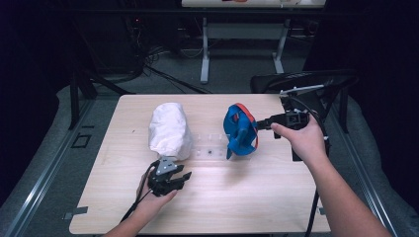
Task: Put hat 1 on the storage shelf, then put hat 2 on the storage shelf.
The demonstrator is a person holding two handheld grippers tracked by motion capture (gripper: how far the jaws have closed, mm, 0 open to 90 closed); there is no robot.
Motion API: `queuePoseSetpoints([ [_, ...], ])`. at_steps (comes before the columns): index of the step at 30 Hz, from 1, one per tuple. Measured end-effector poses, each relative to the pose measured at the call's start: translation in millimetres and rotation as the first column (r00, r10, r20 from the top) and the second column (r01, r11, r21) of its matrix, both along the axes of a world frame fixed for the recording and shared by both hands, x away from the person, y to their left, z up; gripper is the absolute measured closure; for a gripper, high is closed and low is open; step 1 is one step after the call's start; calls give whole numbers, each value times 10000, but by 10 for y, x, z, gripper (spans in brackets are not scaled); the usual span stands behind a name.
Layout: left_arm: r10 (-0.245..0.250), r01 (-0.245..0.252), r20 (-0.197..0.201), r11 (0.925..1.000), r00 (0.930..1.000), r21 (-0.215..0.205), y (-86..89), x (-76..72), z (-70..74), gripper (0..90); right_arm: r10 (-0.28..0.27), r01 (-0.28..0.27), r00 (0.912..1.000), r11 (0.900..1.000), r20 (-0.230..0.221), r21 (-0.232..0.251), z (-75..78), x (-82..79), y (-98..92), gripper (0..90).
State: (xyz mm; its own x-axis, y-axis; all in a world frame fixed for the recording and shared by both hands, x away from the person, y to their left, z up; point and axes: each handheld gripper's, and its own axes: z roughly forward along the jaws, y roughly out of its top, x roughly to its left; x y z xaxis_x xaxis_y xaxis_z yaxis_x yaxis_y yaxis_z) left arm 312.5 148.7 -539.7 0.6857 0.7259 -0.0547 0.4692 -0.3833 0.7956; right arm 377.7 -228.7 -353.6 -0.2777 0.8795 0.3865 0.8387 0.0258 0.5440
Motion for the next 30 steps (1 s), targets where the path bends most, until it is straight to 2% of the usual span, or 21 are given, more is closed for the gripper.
queuePoseSetpoints([
  [8, 807, -806, -105, 9967, 9967, 22, 527, -14, -15, 559, 47, -47, 10000, 10000, -9, -29, -125, -125, 30, 584],
  [12, 1270, -1271, -197, 9919, 9917, -23, 751, -19, -49, 550, -66, 66, 10000, 10000, -46, -36, -202, -175, 5, 584],
  [16, 1676, -1676, -97, 9858, 9858, -40, 936, -31, -66, 539, -218, 218, 9998, 9997, -20, -109, -298, -223, -24, 583],
  [23, 2054, -2059, -221, 9782, 9784, -255, 1139, -6, -103, 495, -360, 362, 9993, 9993, 100, -127, -485, -332, -41, 573],
  [27, 2282, -2294, -311, 9724, 9731, -416, 1181, 16, -142, 493, -304, 307, 9995, 9993, 121, -193, -615, -400, -15, 570],
  [30, 2372, -2384, -321, 9702, 9709, -440, 1198, 30, -169, 493, -298, 303, 9991, 9994, 315, -169, -716, -475, 12, 568],
])
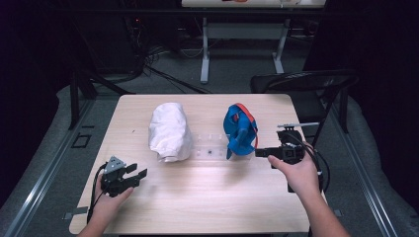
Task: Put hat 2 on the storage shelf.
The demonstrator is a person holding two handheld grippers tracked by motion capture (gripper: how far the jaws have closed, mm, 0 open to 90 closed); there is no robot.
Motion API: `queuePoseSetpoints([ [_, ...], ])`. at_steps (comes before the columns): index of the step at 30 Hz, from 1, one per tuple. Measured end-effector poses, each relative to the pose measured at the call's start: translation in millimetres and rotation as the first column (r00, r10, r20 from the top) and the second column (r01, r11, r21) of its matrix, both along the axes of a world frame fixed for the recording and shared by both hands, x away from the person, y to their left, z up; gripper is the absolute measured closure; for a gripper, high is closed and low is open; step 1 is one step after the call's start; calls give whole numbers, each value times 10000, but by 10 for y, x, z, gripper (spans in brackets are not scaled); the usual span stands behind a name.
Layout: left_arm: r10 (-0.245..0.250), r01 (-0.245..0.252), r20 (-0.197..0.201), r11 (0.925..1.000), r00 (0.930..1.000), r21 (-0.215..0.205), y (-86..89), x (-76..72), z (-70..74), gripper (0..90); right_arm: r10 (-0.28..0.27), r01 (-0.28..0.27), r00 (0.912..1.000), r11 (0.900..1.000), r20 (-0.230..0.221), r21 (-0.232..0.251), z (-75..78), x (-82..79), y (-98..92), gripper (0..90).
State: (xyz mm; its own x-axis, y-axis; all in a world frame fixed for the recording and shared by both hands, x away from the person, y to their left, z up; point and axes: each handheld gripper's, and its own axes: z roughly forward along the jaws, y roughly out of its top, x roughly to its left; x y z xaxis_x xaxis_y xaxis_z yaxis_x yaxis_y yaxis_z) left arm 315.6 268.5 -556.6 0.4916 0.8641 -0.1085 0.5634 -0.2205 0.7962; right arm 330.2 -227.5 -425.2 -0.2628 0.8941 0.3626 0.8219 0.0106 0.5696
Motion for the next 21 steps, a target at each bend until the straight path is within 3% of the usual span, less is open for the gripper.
queuePoseSetpoints([
  [2, 9, -9, -56, 10000, 10000, 29, 5, 6, -12, 493, -3, 3, 10000, 9999, 73, 111, -77, -59, 23, 568],
  [5, -9, 10, -19, 9999, 10000, 106, -10, 4, -28, 493, -123, 127, 9993, 9999, 359, -102, -193, -155, 57, 564],
  [13, -118, 118, 43, 9999, 9999, 100, -56, -19, -41, 490, -230, 244, 9992, 9988, 325, -425, -543, -295, 93, 559],
  [17, -248, 249, -71, 9995, 9997, 178, -70, -22, -46, 487, -473, 522, 9954, 9969, 831, -589, -657, -329, 88, 549],
  [21, -432, 432, 21, 9989, 9991, 159, -116, -36, -58, 487, -526, 579, 9910, 9975, 1234, -399, -742, -366, 69, 537],
])
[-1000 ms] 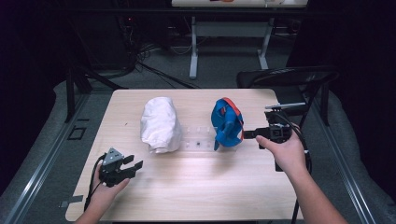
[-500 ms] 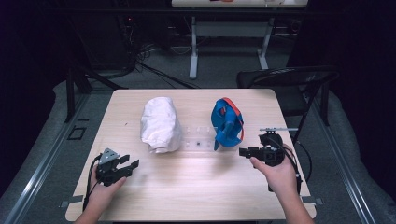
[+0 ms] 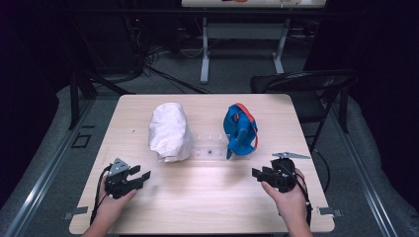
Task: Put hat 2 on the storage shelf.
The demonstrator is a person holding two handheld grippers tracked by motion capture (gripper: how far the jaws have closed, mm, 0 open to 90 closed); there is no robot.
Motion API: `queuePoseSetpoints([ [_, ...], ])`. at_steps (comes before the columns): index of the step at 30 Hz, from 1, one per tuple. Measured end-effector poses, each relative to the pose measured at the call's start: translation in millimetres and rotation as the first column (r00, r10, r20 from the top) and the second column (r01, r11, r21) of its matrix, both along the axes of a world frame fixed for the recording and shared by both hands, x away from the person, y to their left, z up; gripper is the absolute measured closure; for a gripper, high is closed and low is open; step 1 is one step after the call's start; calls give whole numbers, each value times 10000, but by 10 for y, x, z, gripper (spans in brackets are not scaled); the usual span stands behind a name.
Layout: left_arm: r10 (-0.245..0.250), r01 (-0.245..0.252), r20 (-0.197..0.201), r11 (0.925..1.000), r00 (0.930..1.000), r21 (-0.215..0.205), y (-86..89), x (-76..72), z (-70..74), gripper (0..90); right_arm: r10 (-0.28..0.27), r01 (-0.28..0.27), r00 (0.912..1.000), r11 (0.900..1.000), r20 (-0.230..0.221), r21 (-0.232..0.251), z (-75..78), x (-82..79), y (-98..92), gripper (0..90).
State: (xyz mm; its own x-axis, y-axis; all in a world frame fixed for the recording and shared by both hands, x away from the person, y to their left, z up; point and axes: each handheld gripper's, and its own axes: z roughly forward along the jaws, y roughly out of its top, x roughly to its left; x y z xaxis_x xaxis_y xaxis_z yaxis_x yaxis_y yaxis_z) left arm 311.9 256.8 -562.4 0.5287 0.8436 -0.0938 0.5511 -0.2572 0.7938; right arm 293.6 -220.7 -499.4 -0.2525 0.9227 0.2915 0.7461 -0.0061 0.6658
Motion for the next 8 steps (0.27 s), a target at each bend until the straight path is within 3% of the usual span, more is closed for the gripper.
queuePoseSetpoints([
  [8, -620, 616, 292, 9980, 9977, 144, -137, -58, 17, 487, -669, 761, 9912, 9940, 1139, -783, -277, -83, -44, 491],
])
